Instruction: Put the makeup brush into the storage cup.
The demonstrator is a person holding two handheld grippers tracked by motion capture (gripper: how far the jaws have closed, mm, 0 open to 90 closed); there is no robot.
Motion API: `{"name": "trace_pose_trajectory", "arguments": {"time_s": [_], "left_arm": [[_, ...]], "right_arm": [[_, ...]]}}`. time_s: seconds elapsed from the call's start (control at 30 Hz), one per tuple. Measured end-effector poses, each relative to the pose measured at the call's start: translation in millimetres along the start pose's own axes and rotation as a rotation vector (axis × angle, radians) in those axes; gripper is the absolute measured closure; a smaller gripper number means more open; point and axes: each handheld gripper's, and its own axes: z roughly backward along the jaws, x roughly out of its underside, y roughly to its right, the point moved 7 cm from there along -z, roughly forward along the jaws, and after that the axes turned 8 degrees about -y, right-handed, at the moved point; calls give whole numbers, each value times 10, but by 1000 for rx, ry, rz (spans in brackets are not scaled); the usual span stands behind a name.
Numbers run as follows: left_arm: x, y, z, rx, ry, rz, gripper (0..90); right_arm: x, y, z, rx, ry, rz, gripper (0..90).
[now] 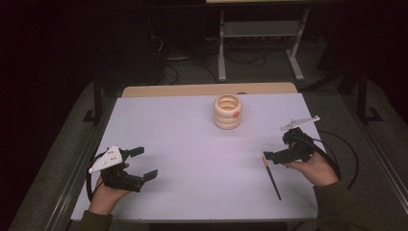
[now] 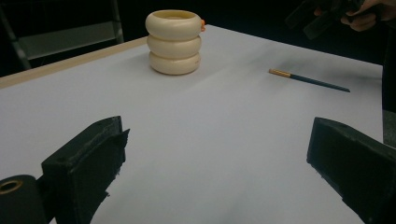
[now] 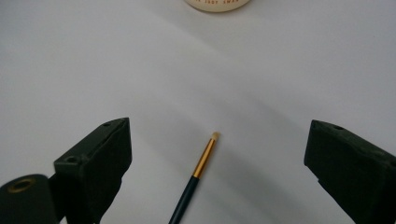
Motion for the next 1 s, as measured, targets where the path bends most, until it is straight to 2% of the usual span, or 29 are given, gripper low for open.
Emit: {"name": "trace_pose_trajectory", "arguments": {"time_s": [0.13, 0.17, 0.2, 0.33, 0.43, 0.7, 1.0], "left_arm": [[0, -1, 1, 0, 1, 0, 37], [0, -2, 1, 1, 1, 0, 37], [0, -2, 1, 1, 1, 0, 37], [1, 4, -3, 2, 0, 3, 37], [1, -1, -1, 1, 1, 0, 37], [1, 1, -3, 2, 1, 1, 38], [3, 0, -2, 1, 0, 1, 38]], "right_arm": [[20, -1, -14, -4, -26, -15, 72], [25, 0, -22, -4, -31, -16, 98], [30, -2, -27, -8, -35, -12, 129], [40, -2, -61, -4, -48, 5, 132], [57, -15, -82, -7, -71, -17, 135], [88, 3, -110, -6, -104, -33, 145], [156, -21, -209, -8, -188, -33, 167]]}}
